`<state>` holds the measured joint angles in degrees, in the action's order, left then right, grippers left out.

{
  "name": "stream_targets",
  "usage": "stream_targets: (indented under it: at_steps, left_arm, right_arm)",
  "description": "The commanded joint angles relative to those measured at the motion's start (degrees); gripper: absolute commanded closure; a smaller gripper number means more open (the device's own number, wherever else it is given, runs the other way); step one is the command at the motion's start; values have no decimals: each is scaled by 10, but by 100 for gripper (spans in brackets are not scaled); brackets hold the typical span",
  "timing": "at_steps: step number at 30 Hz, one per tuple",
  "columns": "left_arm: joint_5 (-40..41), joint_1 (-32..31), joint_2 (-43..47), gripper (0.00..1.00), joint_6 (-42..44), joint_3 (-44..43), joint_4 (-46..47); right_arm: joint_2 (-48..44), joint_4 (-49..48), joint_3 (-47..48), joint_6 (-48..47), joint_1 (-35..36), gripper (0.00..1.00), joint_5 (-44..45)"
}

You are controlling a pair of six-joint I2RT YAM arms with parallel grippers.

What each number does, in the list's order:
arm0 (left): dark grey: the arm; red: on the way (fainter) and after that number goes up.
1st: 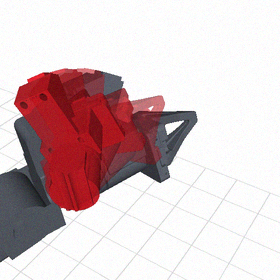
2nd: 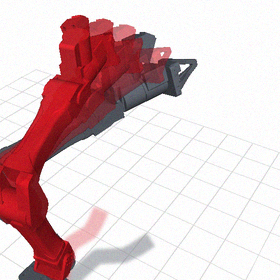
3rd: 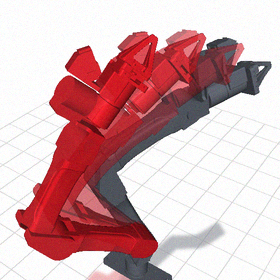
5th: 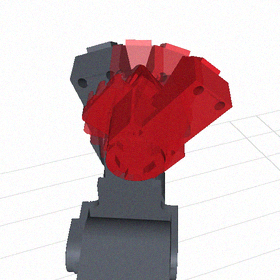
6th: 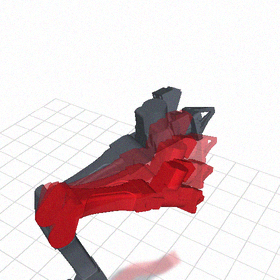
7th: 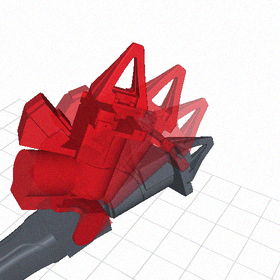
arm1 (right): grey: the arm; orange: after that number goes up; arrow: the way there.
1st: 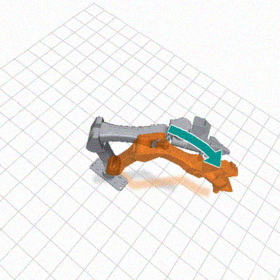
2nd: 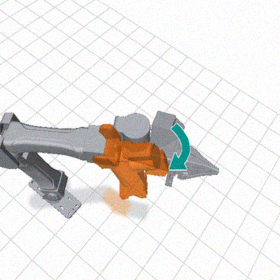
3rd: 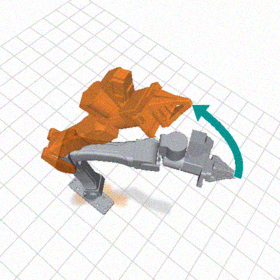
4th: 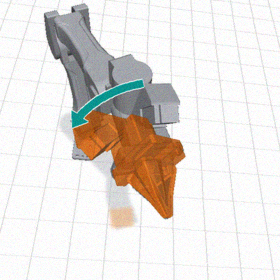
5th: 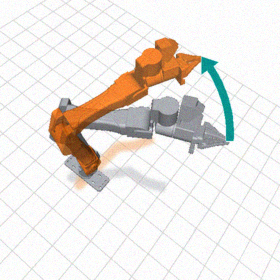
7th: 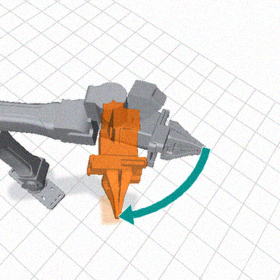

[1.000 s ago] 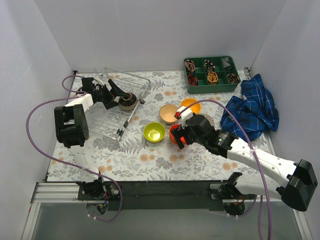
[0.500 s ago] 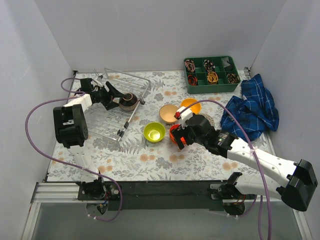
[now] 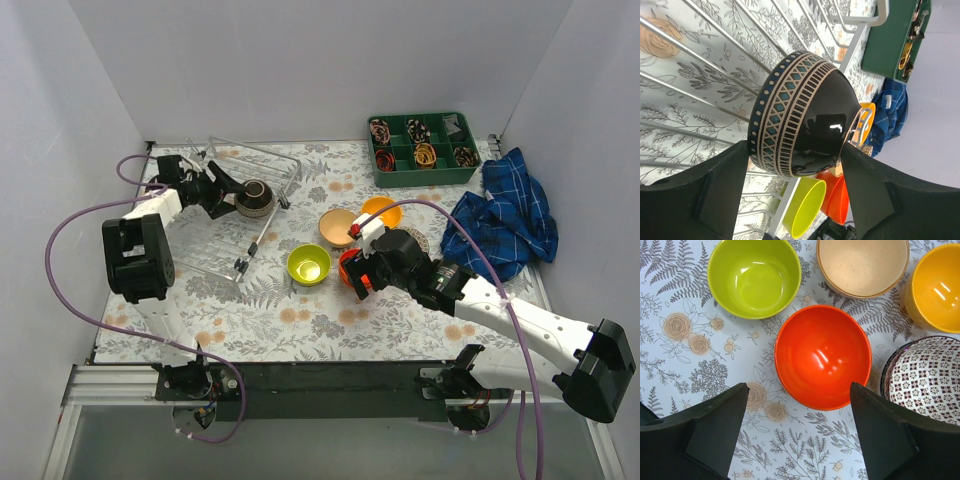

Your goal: Unload the bowls from the dish rack

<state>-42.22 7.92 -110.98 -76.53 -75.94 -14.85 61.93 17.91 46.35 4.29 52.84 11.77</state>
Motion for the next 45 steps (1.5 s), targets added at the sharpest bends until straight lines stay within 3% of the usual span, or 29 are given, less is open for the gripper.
stream_targets:
  at_steps: [1,5,15,28,33,45]
  left_arm:
    - [18,10,94,85,10,-31,-2]
    - [49,10,109,95,39,-40,-32]
    - [147,-9,194,95,173,-46,-62]
    - [391,-277,318,96,472,1,-75]
    - [415,-362,371,96,564,47,-41]
    - [441,-538,486,100,749,188,43]
  right_arm:
    - [-15,-12,20,-2,-2,10,-4]
    - [-10,-13,23,-3,-2,10,-9]
    - [-1,-7,58,-18,-5,9,-44]
    - [37,80,183,-65,-104,9,-237]
    - [57,108,231,-82,-189,9,-359]
    - [152,155,324,-135,-280,9,-564]
